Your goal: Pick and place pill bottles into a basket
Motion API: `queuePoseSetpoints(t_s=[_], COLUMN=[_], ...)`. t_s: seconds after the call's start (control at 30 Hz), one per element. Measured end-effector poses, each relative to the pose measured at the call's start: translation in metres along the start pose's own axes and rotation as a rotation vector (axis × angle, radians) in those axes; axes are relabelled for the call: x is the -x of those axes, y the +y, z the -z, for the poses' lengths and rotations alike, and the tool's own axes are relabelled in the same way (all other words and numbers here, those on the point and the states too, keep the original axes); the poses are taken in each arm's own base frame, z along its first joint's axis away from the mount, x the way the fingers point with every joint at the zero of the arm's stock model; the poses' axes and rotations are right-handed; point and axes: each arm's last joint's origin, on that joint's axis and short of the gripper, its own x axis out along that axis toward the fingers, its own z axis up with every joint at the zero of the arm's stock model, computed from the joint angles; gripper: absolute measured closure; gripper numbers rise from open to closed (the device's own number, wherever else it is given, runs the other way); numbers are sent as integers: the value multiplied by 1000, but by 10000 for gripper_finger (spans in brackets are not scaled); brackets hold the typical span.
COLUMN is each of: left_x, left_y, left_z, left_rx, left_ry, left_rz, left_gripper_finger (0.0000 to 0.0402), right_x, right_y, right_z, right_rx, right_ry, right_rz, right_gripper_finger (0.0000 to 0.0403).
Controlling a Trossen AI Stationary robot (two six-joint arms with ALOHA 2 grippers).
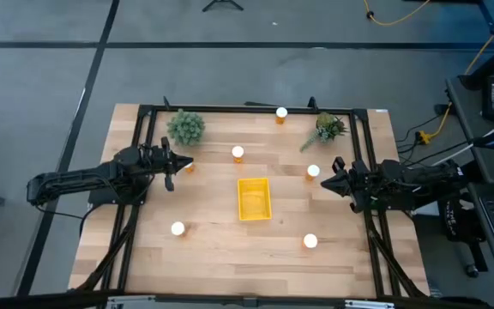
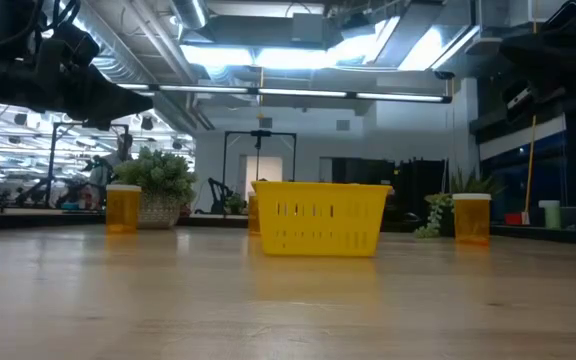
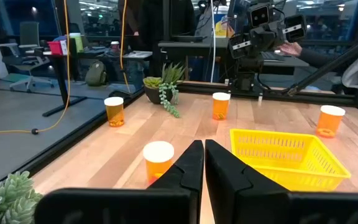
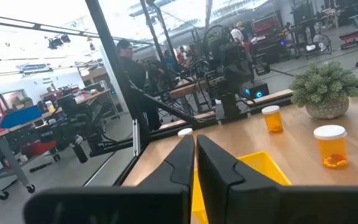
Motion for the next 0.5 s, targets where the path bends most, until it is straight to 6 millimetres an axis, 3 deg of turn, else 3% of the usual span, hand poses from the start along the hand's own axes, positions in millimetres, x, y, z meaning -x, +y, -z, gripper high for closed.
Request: queuePoseSetpoints(t_s=[0.5], left_x=[0], left_y=[0], left_z=[0], left_rx=[0], left_ry=[0], left_rz=[0], left_gripper_finger=[393], right_x=[0], right_y=[0], right_z=[0], right_rx=[0], right_ry=[0], right_rz=[0], right_gripper_finger=[379])
